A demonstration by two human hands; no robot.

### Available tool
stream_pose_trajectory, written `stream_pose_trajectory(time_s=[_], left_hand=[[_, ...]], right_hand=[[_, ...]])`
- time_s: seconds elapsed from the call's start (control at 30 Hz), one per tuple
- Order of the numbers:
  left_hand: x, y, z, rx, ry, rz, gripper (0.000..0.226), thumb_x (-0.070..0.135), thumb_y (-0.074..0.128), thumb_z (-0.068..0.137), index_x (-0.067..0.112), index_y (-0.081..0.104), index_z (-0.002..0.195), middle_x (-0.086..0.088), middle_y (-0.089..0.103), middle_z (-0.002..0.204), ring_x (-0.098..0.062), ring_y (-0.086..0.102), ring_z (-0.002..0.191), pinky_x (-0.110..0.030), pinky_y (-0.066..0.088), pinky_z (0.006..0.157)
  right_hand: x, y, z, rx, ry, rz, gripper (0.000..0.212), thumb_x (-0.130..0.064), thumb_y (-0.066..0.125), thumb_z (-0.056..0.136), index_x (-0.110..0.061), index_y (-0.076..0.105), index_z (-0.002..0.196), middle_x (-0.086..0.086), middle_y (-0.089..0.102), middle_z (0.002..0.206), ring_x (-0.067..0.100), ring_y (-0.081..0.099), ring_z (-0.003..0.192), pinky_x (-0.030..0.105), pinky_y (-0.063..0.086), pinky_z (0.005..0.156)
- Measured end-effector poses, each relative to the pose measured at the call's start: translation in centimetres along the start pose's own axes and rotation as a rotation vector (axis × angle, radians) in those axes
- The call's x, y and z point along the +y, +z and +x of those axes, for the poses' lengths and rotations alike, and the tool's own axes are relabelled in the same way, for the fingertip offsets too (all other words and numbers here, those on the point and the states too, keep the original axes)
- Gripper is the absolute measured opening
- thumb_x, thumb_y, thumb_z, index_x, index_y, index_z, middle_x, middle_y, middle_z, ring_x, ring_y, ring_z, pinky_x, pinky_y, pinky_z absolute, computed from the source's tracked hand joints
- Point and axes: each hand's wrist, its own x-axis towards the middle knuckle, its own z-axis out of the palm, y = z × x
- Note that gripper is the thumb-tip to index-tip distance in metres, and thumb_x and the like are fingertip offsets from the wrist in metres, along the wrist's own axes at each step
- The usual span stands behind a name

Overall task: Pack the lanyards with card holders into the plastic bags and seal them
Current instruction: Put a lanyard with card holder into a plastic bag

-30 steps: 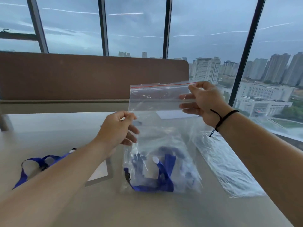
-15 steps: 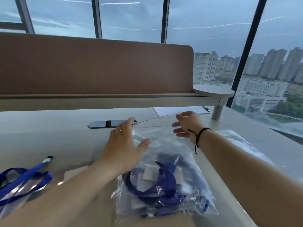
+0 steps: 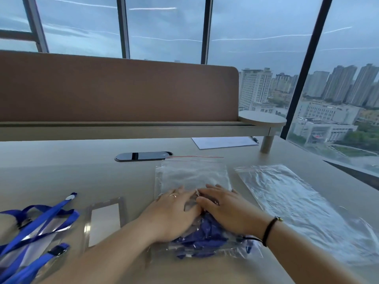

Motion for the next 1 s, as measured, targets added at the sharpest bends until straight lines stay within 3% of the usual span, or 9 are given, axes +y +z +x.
stream_pose_trajectory(time_s=[0.1,0.33,0.47,0.57,0.63,0.73,0.8,0.87,1.0], left_hand=[[0.0,0.2,-0.1,-0.007,-0.048,0.038,0.061,0.061,0.026,0.100,0.040,0.016,0.156,0.008,0.008,0.167,-0.014,0.002,0.154,-0.038,0.004,0.124],[0.1,0.5,-0.2,0.027,-0.071,0.043,0.060,0.061,0.023,0.100,0.038,0.023,0.156,0.008,0.012,0.166,-0.017,0.006,0.154,-0.040,0.006,0.123],[0.1,-0.1,-1.6,0.110,-0.049,-0.139,0.057,0.059,0.036,0.099,0.038,0.033,0.152,0.006,0.031,0.161,-0.019,0.029,0.148,-0.037,0.025,0.116],[-0.5,-1.4,-4.6,0.208,0.009,-0.277,0.051,0.053,0.046,0.099,0.036,0.042,0.147,0.014,0.045,0.152,-0.012,0.041,0.140,-0.027,0.033,0.108],[-1.4,-2.5,-7.1,0.256,0.027,-0.298,0.046,0.049,0.052,0.098,0.037,0.047,0.143,0.019,0.048,0.148,-0.004,0.042,0.136,-0.021,0.032,0.104],[-4.0,-4.4,-10.9,0.343,-0.004,-0.254,0.038,0.045,0.056,0.097,0.036,0.057,0.133,0.023,0.056,0.138,0.003,0.046,0.128,-0.018,0.033,0.100],[-6.0,-5.5,-13.4,0.373,-0.036,-0.239,0.032,0.040,0.057,0.097,0.034,0.061,0.129,0.025,0.060,0.130,0.007,0.050,0.122,-0.014,0.035,0.097],[-8.1,-6.4,-15.8,0.400,-0.072,-0.223,0.029,0.038,0.057,0.098,0.033,0.065,0.125,0.025,0.063,0.125,0.008,0.054,0.116,-0.011,0.040,0.094],[-12.2,-8.1,-19.5,0.479,-0.168,-0.183,0.021,0.038,0.061,0.095,0.037,0.070,0.114,0.024,0.069,0.111,0.005,0.062,0.100,-0.013,0.045,0.084]], right_hand=[[0.3,0.4,0.2,-0.025,0.004,0.030,0.048,-0.056,0.025,0.101,-0.042,0.039,0.144,-0.014,0.035,0.155,0.007,0.022,0.146,0.039,0.013,0.119],[1.0,1.3,0.7,-0.063,0.021,-0.007,0.049,-0.056,0.024,0.101,-0.045,0.030,0.148,-0.015,0.020,0.161,0.005,0.009,0.149,0.046,0.002,0.122],[0.5,0.4,0.9,-0.126,0.041,-0.077,0.051,-0.060,0.023,0.100,-0.045,0.031,0.148,-0.016,0.021,0.160,0.009,0.014,0.149,0.050,-0.001,0.120],[0.2,-1.0,0.9,-0.066,0.048,-0.018,0.066,-0.075,0.033,0.087,-0.040,0.043,0.142,-0.010,0.038,0.154,0.018,0.041,0.138,0.042,0.024,0.117],[-0.6,-1.8,0.6,0.102,0.057,0.148,0.062,-0.068,0.045,0.085,-0.031,0.056,0.133,-0.004,0.055,0.141,0.020,0.057,0.120,0.032,0.041,0.102],[-3.7,-2.2,0.1,0.322,0.005,0.154,0.059,-0.069,0.048,0.080,-0.028,0.067,0.118,-0.005,0.066,0.126,0.016,0.063,0.105,0.032,0.046,0.095],[-7.0,-1.4,-0.5,0.325,-0.047,0.118,0.046,-0.064,0.055,0.083,-0.033,0.067,0.115,-0.011,0.067,0.121,0.011,0.065,0.093,0.030,0.049,0.091],[-10.5,-0.1,-1.1,0.298,-0.130,0.071,0.035,-0.056,0.060,0.087,-0.037,0.066,0.116,-0.017,0.064,0.117,0.011,0.063,0.097,0.031,0.049,0.091],[-17.2,3.2,-1.8,0.208,-0.250,0.019,0.038,-0.052,0.059,0.090,-0.036,0.060,0.124,-0.019,0.060,0.121,0.011,0.054,0.113,0.030,0.044,0.097]])
